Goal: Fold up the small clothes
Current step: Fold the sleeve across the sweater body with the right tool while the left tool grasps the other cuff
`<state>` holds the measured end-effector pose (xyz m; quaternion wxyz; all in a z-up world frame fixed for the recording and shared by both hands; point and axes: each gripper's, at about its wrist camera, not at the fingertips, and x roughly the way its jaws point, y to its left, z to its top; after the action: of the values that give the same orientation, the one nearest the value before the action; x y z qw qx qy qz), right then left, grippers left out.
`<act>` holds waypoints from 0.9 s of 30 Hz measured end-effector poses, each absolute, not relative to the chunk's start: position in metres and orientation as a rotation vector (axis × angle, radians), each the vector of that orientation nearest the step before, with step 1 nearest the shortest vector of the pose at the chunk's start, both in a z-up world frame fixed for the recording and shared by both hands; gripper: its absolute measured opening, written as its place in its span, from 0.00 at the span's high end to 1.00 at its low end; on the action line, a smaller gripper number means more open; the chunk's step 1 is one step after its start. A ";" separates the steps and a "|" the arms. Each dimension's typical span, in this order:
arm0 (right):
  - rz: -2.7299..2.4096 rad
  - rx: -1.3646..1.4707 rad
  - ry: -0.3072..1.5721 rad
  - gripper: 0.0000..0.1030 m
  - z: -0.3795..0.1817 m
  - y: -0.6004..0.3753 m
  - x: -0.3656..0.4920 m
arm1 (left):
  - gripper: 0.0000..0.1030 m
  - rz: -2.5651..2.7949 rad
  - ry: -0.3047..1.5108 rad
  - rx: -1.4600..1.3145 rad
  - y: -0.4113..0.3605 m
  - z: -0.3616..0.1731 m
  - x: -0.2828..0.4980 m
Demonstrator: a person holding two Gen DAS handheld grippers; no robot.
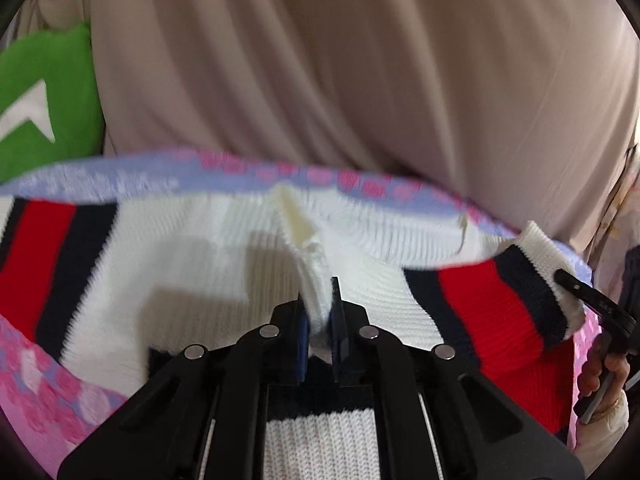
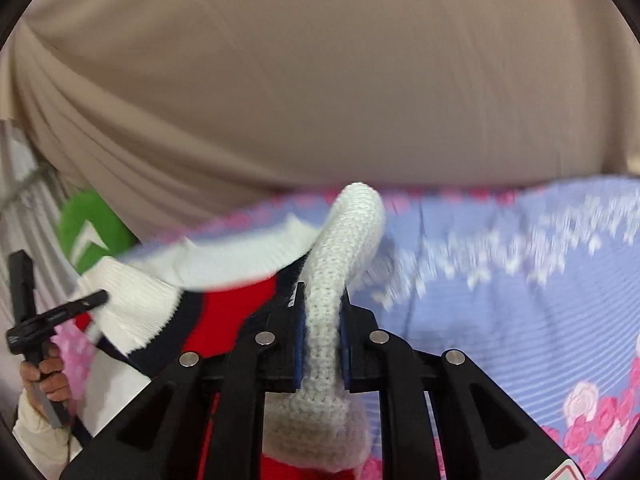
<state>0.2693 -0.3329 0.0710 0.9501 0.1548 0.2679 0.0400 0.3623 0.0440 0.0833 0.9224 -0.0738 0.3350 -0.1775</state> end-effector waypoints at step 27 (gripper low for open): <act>-0.021 0.200 0.723 0.84 0.030 -0.336 0.234 | 0.91 -0.307 0.811 -0.066 0.028 0.018 0.360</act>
<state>0.2341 -0.3362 0.0301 0.9304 0.0979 0.3532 -0.0105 0.3604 0.0276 0.0177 0.9069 -0.0320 0.3930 -0.1485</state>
